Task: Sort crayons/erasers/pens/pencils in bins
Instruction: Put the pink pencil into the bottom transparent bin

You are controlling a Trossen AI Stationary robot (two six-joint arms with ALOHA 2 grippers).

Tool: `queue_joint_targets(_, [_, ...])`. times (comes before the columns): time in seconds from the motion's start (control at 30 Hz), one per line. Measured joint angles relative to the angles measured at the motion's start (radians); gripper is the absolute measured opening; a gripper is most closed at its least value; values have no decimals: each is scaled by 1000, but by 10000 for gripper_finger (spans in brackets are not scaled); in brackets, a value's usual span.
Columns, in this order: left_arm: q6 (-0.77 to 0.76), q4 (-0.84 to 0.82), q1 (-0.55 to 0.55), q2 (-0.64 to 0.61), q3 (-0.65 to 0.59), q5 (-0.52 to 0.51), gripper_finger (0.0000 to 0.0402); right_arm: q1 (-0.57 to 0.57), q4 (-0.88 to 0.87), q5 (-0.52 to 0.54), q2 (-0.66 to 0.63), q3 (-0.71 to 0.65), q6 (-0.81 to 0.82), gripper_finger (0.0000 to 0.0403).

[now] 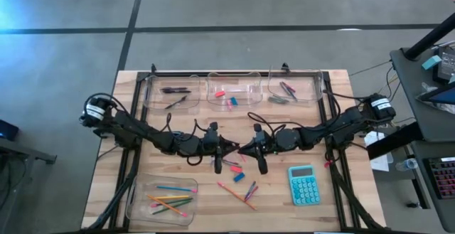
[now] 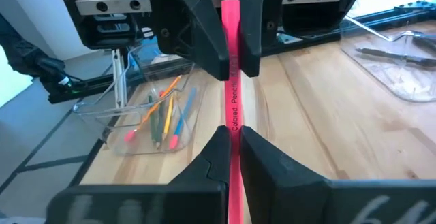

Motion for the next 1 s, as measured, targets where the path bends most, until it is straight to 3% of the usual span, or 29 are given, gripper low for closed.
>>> queue_joint_targets(0.17, [10,-1,0,0,0,-1,9,1,-1,15,0,0,-1,31])
queue_joint_targets(0.43, [31,-101,1,-51,7,-7,8,2,-2,14,-1,0,37,160])
queue_joint_targets(0.57, [33,-297,-3,-157,34,-2,7,2,-32,6,-12,0,53,216])
queue_joint_targets(0.7, [23,-551,-28,-292,86,79,7,2,-97,6,-42,0,65,251])
queue_joint_targets(0.87, [-51,-898,-109,-420,224,177,8,9,-160,7,-81,0,69,270])
queue_joint_targets(1.0, [-155,-1210,-216,-422,395,191,9,28,-152,7,-91,0,62,270])
